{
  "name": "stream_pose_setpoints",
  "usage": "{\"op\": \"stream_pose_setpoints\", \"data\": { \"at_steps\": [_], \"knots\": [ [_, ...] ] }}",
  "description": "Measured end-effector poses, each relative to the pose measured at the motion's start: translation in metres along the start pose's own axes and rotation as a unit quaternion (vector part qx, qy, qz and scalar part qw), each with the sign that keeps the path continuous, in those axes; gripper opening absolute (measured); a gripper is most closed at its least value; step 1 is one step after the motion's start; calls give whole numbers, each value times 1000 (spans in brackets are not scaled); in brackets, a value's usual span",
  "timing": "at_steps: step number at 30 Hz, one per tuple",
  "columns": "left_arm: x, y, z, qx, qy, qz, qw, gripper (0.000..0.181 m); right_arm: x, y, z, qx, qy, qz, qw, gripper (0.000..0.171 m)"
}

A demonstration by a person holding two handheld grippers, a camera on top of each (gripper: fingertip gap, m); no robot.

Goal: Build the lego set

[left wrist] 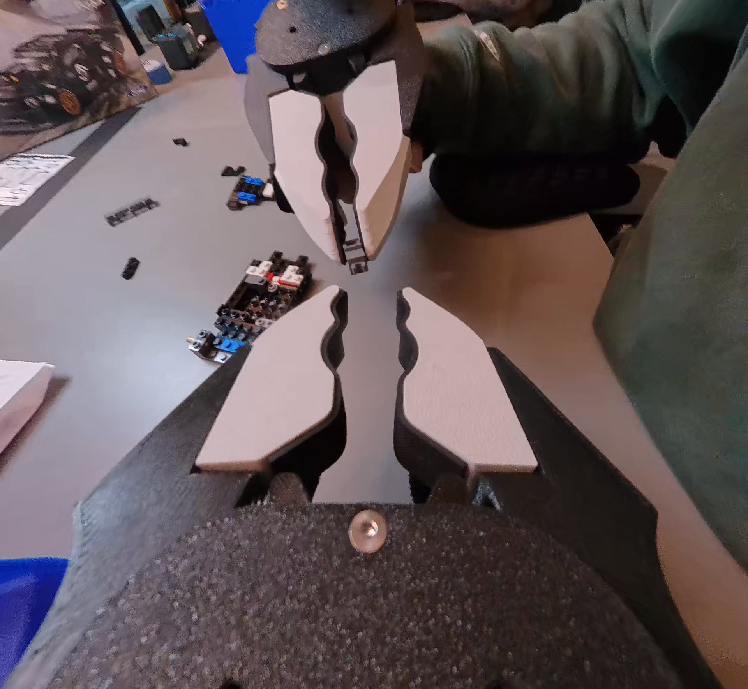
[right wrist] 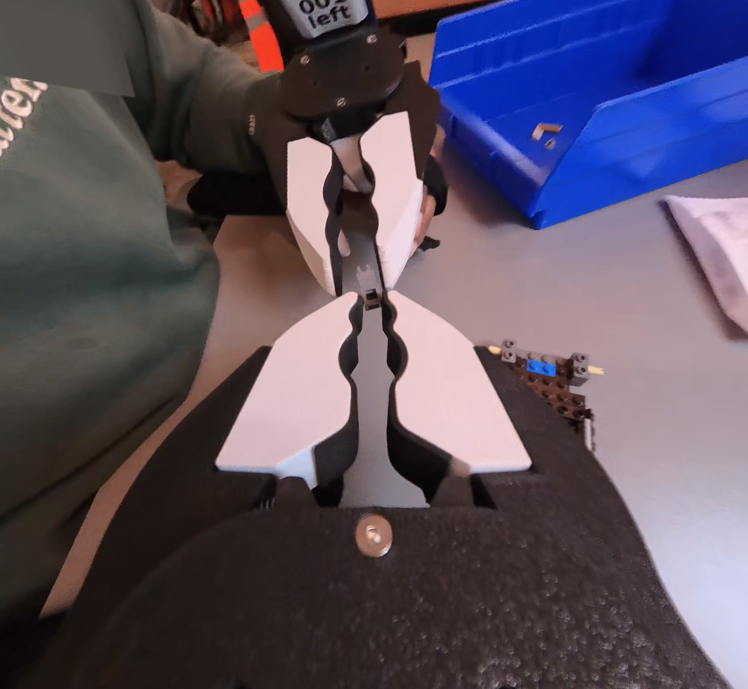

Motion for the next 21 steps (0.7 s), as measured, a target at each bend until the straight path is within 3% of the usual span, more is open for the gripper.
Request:
{"op": "stream_pose_setpoints", "data": {
  "at_steps": [7,21],
  "knots": [
    [8,-6,-3,36,23,-6,999,8,4,-1,9,-39,-14,-34,999,8],
    [5,-10,-4,43,20,-8,999,7,0,1,8,-76,-44,-70,994,8]
  ]
}}
Point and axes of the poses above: each gripper's, where its closed fingertips meet, z out along the fingers, x out of its top, y = z × x across the jaws, the point moved 6 cm from there along -z, back along the fingers, and after that the axes turned 9 degrees about x, right-handed, at the moved point
